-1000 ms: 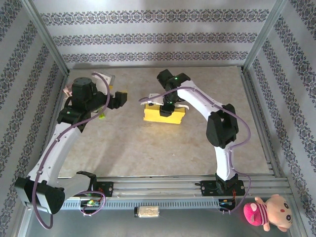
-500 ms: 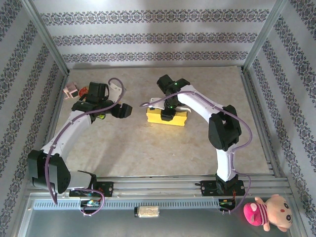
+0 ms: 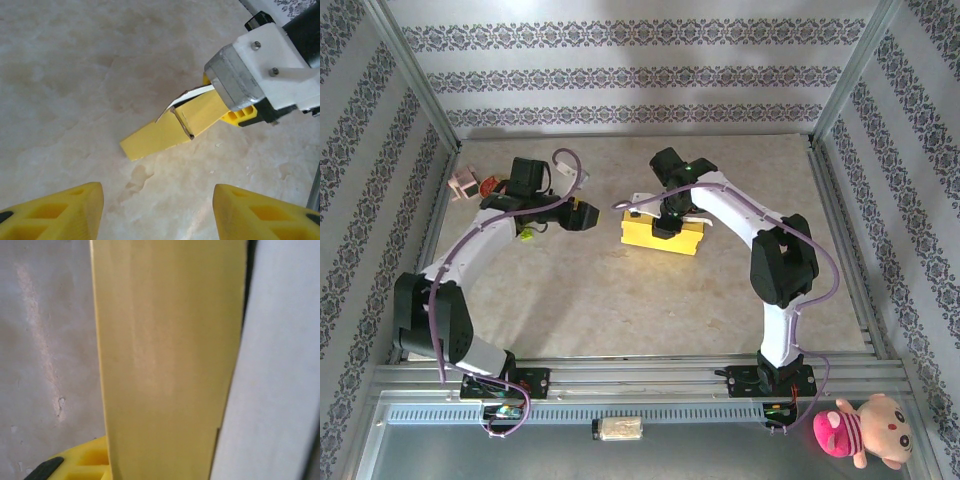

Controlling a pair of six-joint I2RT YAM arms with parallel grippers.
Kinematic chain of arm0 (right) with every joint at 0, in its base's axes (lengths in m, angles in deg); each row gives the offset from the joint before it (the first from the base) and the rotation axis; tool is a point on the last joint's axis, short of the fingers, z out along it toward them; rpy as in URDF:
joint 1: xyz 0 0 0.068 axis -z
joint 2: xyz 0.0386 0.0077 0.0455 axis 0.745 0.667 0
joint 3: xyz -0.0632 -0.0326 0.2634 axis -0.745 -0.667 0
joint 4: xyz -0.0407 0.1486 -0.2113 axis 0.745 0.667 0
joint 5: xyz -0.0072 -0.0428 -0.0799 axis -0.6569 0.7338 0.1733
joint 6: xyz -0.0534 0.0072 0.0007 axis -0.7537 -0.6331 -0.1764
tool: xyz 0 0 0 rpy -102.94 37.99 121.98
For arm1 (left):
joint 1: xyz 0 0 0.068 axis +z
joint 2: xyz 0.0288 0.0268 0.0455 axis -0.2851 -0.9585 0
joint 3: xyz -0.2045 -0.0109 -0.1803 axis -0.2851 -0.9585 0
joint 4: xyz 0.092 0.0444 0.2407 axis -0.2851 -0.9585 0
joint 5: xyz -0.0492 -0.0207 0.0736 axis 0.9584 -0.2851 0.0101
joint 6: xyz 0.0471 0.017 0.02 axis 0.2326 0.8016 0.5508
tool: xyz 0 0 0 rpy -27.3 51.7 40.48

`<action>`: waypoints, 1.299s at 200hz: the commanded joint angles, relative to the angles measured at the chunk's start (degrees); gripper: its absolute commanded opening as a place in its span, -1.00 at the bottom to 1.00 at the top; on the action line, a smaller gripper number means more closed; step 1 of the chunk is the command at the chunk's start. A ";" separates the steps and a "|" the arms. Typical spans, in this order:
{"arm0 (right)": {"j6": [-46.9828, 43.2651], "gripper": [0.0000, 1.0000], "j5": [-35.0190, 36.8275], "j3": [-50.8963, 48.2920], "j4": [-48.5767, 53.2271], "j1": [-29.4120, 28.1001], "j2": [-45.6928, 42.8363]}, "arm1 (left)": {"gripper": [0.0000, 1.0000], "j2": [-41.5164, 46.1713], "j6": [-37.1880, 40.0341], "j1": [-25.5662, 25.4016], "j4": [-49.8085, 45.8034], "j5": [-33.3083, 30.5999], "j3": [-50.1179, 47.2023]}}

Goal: Fold the paper box

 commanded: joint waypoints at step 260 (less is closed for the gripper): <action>-2.40 -0.40 -11.68 0.97 6.16 -0.04 0.89 | -0.10 -9.88 2.09 -5.63 9.09 7.28 7.01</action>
